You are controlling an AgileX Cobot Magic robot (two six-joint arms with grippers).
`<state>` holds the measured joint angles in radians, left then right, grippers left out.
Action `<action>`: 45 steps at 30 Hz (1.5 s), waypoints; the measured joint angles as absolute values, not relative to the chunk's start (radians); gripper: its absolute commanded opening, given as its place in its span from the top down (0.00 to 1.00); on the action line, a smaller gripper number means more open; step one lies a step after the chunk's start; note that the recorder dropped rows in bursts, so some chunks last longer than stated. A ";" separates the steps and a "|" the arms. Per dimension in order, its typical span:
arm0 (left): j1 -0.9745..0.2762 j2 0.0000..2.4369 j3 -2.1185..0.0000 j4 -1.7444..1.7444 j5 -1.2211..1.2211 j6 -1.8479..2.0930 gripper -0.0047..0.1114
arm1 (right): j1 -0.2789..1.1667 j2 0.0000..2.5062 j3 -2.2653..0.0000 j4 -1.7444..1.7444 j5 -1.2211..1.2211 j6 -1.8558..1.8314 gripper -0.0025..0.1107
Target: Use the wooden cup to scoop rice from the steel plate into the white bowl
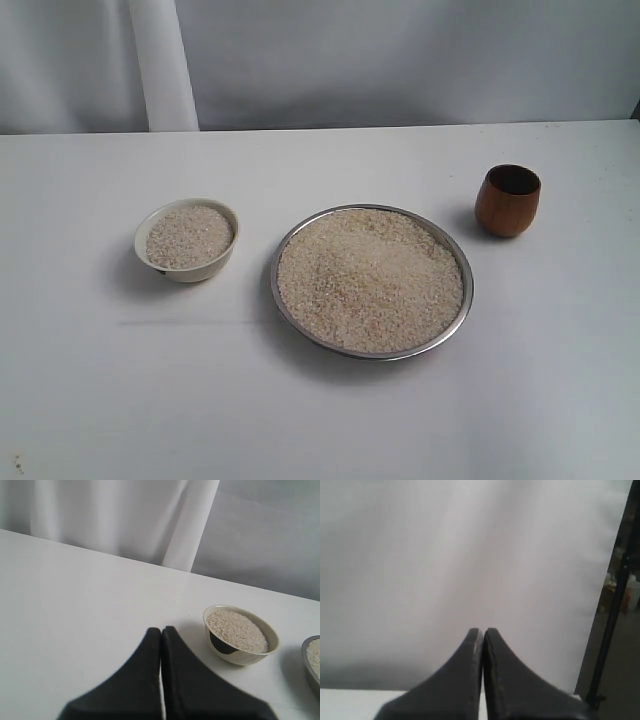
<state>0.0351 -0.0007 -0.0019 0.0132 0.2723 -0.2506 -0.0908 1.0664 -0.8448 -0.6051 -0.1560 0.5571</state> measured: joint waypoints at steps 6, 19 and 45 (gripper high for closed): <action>0.035 -0.001 -0.002 0.013 0.272 -0.251 0.96 | -0.091 1.219 -0.845 -0.617 -0.148 0.557 0.98; 0.035 -0.001 -0.002 0.013 0.272 -0.251 0.96 | -0.091 1.437 -0.845 -0.682 -0.212 0.565 0.98; 0.035 -0.001 -0.002 0.013 0.272 -0.251 0.96 | -0.088 1.439 -0.839 -0.459 -0.431 0.444 0.98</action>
